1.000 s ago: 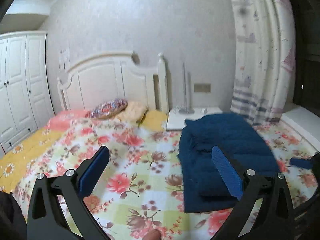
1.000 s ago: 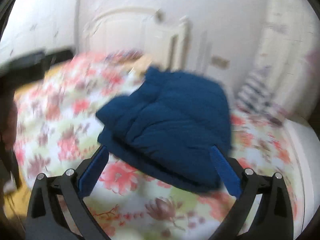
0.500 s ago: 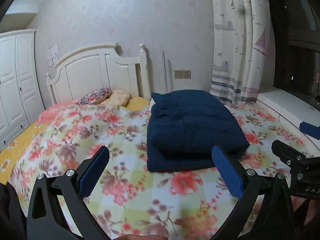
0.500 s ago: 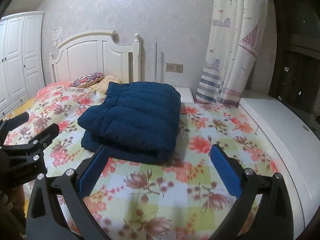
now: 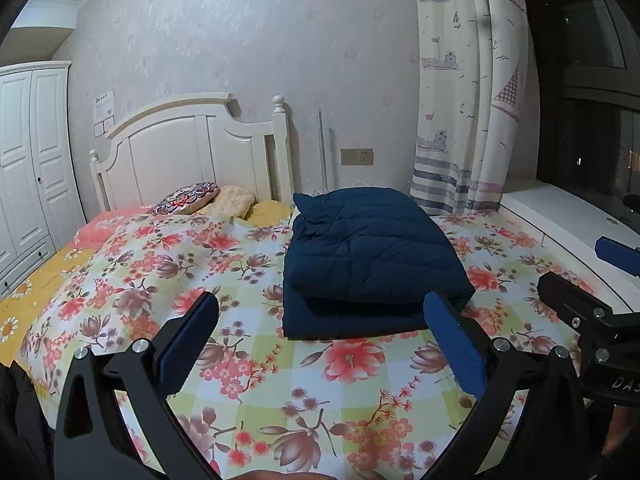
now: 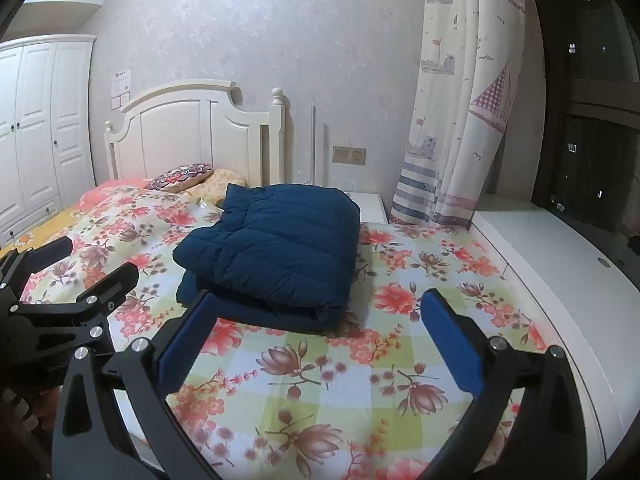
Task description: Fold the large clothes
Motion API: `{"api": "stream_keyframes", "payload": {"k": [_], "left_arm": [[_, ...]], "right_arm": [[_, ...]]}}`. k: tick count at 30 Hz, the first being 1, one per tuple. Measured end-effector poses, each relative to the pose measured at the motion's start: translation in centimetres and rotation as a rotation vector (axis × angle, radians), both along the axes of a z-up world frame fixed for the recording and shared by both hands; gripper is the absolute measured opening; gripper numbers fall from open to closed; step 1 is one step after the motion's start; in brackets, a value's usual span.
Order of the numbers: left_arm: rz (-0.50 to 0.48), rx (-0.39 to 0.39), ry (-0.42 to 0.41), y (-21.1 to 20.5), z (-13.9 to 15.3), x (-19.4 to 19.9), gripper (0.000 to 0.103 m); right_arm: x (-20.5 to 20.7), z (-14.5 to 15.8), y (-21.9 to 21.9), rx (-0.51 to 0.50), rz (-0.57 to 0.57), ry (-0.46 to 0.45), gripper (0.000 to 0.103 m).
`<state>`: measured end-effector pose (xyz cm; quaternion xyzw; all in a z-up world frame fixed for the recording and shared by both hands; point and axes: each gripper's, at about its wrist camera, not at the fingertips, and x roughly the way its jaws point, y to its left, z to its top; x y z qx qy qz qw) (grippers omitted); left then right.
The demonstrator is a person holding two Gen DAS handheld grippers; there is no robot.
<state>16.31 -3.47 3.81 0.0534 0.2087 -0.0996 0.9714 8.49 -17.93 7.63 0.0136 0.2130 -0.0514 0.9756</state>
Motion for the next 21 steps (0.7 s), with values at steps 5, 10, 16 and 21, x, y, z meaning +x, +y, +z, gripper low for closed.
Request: {"api": "stream_keyframes", "payload": {"k": [5, 10, 16, 21], "left_arm": [[-0.002, -0.002, -0.007, -0.08, 0.27, -0.49, 0.099], [0.007, -0.010, -0.005, 0.07, 0.39, -0.54, 0.099], [0.014, -0.012, -0.006, 0.14, 0.55, -0.73, 0.099], [0.014, -0.012, -0.005, 0.14, 0.55, -0.74, 0.099]], "right_arm": [[-0.37, 0.13, 0.11, -0.001, 0.001, -0.006, 0.101], [-0.53, 0.22, 0.32, -0.011, 0.001, -0.008, 0.101], [-0.48, 0.19, 0.55, -0.017, 0.004, -0.004, 0.101], [-0.45, 0.03, 0.63, -0.015, 0.012, 0.002, 0.101]]}}
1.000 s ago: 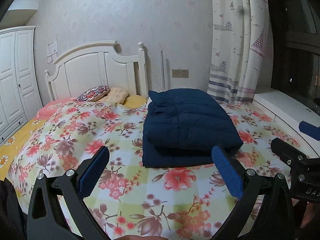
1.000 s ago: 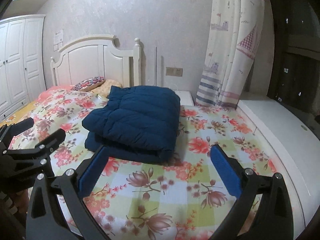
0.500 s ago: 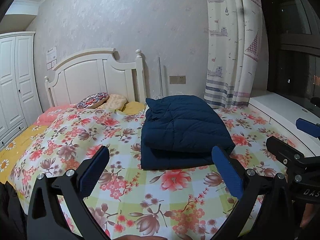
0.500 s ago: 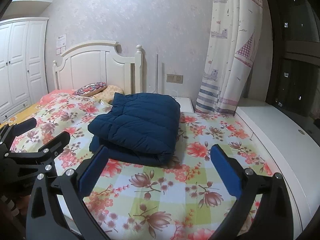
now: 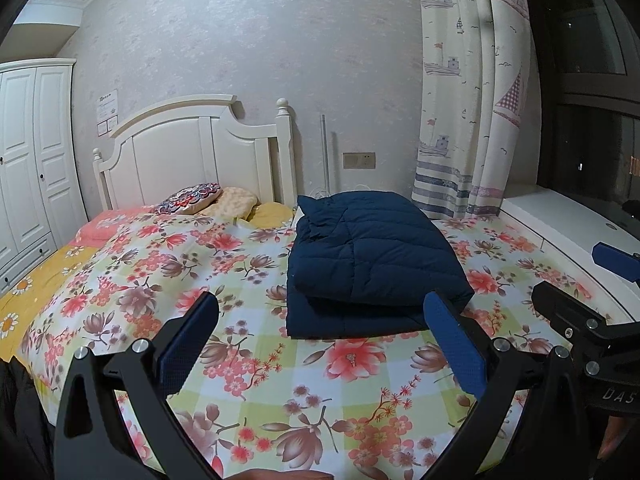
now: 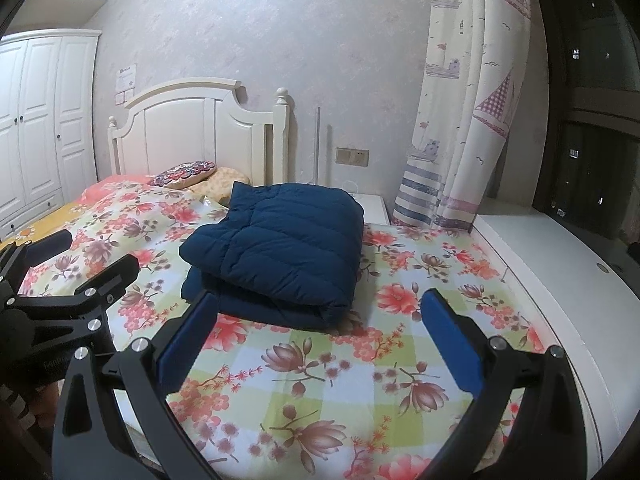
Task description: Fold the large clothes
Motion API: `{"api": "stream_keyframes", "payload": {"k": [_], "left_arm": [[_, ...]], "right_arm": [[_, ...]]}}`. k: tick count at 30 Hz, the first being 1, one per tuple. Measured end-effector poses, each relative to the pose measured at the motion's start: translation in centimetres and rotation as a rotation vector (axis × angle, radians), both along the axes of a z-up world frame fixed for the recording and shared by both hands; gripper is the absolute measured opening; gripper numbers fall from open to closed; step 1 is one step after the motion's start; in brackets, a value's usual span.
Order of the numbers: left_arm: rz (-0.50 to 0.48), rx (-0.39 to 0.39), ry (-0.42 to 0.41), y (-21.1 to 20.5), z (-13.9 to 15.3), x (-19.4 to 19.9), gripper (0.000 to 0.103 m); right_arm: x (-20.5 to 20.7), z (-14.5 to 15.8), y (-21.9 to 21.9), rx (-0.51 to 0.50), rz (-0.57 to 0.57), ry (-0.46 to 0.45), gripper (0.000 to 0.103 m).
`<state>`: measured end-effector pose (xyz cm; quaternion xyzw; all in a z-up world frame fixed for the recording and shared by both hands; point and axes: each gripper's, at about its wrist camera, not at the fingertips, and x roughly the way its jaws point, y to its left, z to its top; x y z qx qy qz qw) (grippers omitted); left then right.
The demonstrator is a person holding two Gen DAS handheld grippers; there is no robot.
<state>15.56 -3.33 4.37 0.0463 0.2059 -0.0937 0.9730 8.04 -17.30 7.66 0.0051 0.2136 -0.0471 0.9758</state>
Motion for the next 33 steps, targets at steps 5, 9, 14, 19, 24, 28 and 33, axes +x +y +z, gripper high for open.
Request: {"api": "stream_keyframes", "payload": {"k": [5, 9, 14, 19, 24, 28, 33], "left_arm": [[0.001, -0.001, -0.001, -0.02, 0.03, -0.02, 0.099], [0.004, -0.003, -0.006, 0.09, 0.05, -0.16, 0.099], [0.003, -0.007, -0.009, 0.19, 0.08, -0.34, 0.099], [-0.001, -0.003, -0.012, 0.05, 0.20, -0.40, 0.099], [-0.001, -0.004, -0.012, 0.00, 0.30, -0.45, 0.099], [0.002, -0.004, -0.014, 0.04, 0.32, -0.43, 0.099], [0.009, -0.018, -0.017, 0.14, 0.58, -0.57, 0.099]], "right_arm": [[-0.02, 0.01, 0.04, -0.002, -0.003, -0.001, 0.101], [-0.18, 0.07, -0.06, -0.003, -0.003, -0.005, 0.101], [-0.22, 0.06, 0.01, -0.004, -0.003, -0.005, 0.101], [-0.26, 0.11, 0.07, -0.004, -0.003, -0.007, 0.101], [-0.29, 0.12, 0.03, -0.003, -0.003, -0.006, 0.101], [-0.32, 0.14, 0.04, -0.004, -0.002, -0.006, 0.101], [-0.32, 0.12, -0.07, -0.003, 0.003, -0.006, 0.101]]}}
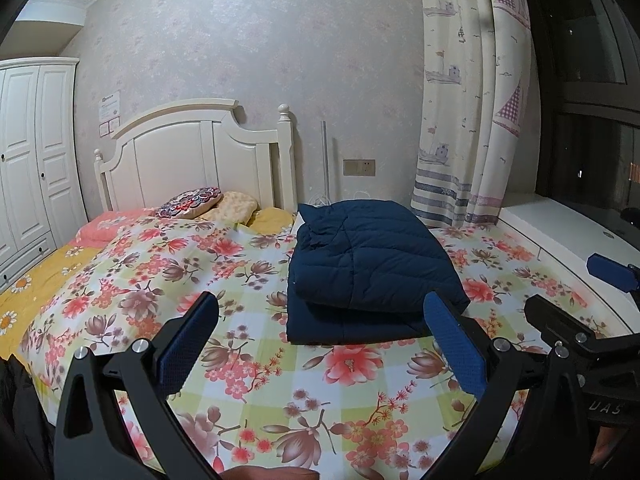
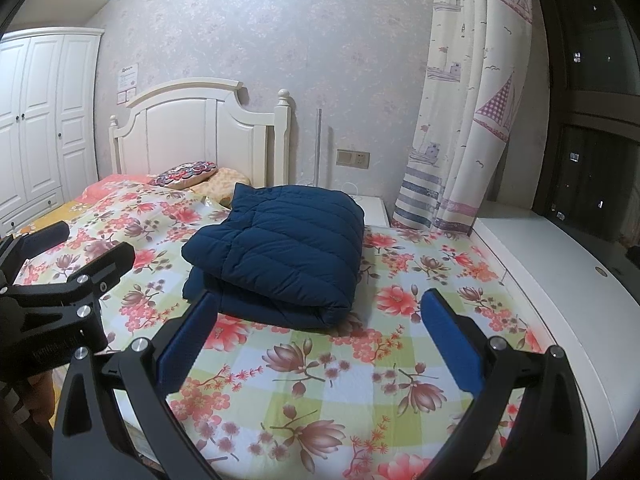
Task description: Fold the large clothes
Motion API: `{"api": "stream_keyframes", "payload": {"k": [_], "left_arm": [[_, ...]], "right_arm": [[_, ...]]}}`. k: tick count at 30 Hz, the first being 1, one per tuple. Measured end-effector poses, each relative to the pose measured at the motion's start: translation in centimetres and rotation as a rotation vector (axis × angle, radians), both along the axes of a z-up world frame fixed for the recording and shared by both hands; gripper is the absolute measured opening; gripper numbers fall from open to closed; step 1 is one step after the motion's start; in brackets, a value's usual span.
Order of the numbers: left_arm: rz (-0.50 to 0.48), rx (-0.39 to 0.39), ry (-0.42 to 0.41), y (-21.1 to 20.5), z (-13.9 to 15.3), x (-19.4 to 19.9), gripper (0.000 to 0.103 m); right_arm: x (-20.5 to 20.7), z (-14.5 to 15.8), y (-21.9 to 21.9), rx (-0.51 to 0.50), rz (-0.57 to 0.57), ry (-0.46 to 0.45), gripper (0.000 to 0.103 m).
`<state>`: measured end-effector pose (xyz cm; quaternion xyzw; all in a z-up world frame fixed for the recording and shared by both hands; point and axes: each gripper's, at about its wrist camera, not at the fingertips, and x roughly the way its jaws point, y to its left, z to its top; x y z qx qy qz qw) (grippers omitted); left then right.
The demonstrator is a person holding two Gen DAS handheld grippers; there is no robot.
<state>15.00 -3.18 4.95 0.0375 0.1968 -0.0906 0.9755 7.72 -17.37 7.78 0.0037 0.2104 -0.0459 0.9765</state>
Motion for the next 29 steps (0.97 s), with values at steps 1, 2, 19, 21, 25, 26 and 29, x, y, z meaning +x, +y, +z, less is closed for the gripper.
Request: {"api": "stream_keyframes", "payload": {"k": [1, 2, 19, 21, 25, 26, 29], "left_arm": [[0.001, -0.002, 0.000, 0.0, 0.0, 0.0, 0.099], [0.000, -0.002, 0.000, 0.0, 0.0, 0.0, 0.099], [-0.028, 0.019, 0.024, -1.5, -1.0, 2.7, 0.099], [-0.053, 0.020, 0.030, -1.7, -1.1, 3.7, 0.099], [-0.073, 0.038, 0.083, -1.6, -2.0, 6.3, 0.099], [-0.069, 0.038, 0.094, -1.4, -2.3, 6.9, 0.099], [-0.035, 0.035, 0.157, 0.3, -3.7, 9.6, 0.099]], "right_arm": [[0.0, 0.0, -0.1, 0.001, 0.002, 0.001, 0.101], [0.0, 0.0, -0.1, 0.002, 0.004, 0.002, 0.101], [2.4, -1.4, -1.9, 0.030, 0.012, 0.060, 0.101], [3.3, -1.8, -2.1, 0.031, 0.006, 0.076, 0.101], [5.4, -2.9, -3.2, 0.037, -0.009, 0.117, 0.101], [6.1, -3.3, -3.7, 0.043, -0.017, 0.134, 0.101], [7.4, -4.7, -5.7, 0.059, -0.041, 0.175, 0.101]]}}
